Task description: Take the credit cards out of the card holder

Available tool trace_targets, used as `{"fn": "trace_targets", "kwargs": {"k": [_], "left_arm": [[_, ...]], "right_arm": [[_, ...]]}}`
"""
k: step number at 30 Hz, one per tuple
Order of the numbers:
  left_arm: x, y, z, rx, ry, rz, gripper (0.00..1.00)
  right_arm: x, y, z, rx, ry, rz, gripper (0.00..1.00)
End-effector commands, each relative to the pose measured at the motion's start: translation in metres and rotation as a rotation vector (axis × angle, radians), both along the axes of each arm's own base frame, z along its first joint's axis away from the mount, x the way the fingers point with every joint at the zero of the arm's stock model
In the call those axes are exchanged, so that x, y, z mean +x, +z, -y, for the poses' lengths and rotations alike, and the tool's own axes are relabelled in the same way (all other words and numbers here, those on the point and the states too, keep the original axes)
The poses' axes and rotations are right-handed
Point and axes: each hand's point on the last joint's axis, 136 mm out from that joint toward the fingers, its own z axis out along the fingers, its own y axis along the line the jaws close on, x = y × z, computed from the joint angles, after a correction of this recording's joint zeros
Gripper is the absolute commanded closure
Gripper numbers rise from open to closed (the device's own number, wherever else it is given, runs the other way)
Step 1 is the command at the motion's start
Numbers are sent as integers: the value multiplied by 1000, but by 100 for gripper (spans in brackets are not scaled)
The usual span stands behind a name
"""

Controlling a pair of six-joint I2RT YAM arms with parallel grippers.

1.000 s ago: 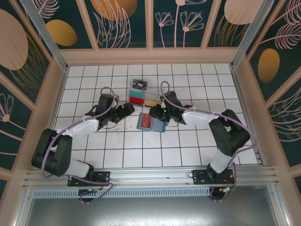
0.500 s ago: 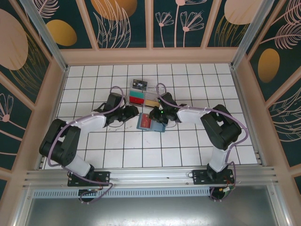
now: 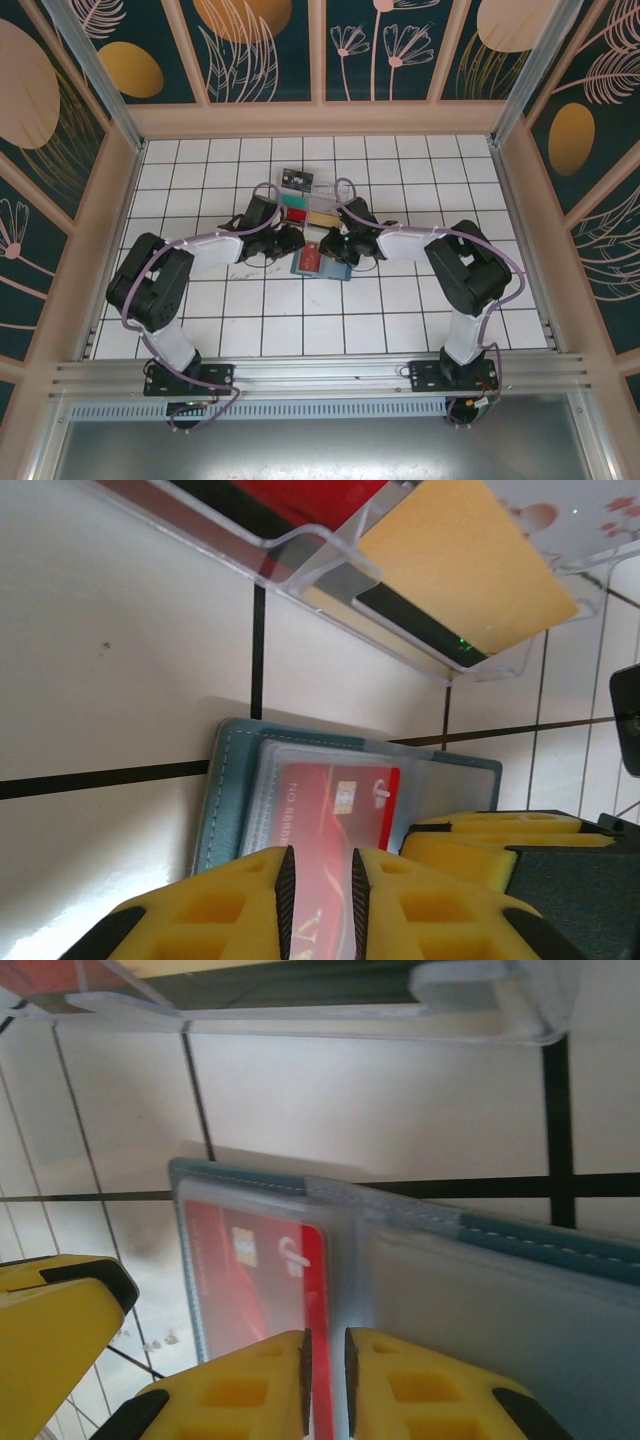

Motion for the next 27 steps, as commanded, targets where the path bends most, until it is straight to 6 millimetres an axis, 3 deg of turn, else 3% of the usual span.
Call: {"fn": "trace_targets", "kwargs": {"k": [1,13,27], "left_arm": [[1,-5,3,13,6,-20,74],[-13,-25,-3,30,13,-75,84],[-29,-46,-15,79,20,-129,87]], "right_arm": [[-6,-12,5,-9,3,-58,79],[-7,-14,-4,48,48,-57,80],[-9,-13,-8,70,93,-44,81]]}}
